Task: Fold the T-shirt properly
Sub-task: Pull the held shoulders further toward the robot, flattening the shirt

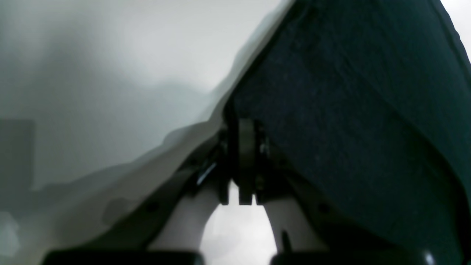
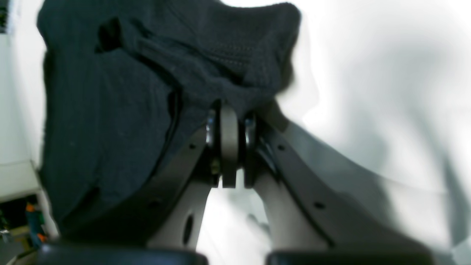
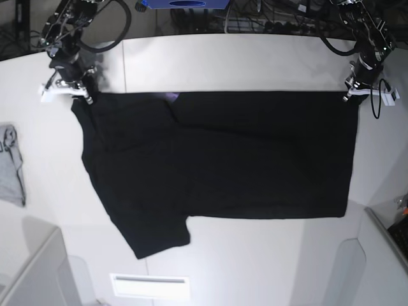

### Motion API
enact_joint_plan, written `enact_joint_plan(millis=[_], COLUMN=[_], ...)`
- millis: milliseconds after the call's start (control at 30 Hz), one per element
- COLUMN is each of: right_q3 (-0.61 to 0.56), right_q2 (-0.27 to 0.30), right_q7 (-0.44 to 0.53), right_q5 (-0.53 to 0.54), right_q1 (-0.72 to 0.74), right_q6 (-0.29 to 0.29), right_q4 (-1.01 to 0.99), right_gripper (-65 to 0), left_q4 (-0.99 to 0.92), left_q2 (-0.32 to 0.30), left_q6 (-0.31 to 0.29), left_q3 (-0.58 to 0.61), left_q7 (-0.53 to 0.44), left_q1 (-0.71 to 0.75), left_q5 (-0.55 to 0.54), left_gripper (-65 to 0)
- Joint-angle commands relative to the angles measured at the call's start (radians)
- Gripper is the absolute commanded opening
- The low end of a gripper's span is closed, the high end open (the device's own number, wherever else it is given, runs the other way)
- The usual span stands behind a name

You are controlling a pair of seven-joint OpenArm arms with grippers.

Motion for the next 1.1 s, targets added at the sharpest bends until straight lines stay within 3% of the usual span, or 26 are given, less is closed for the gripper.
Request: enact_joint_plan(millis=[0, 467, 667, 1067], right_q3=[0.000, -0.003, -0.005, -0.005], right_q2=[0.008, -0.004, -0.015, 0.001], right_q7=[0.010, 0.008, 0.008, 0.008], right_q5=[0.005, 0.006, 0.126, 0.140], right_q1=[-0.017, -0.152, -0.225, -0.293], right_q6=[-0.003, -0.003, -0.003, -0.003], right_q4=[0.038, 0.159, 0.162, 0.162], right_gripper=[-65.0, -65.0, -65.0, -65.0], left_q4=[0.017, 0.162, 0.164, 0.165], left_q2=[-0.013, -0.017, -0.017, -0.017], left_q6=[0.014, 0.014, 0.014, 0.014], left_q3=[-0.007, -0.009, -0.009, -0.009], left_q7=[0.012, 0.012, 0.012, 0.010], left_q1=[0.021, 0.179, 0.215, 0.273], left_q5=[0.016, 0.016, 0.016, 0.016], left_gripper=[-65.0, -65.0, -65.0, -65.0])
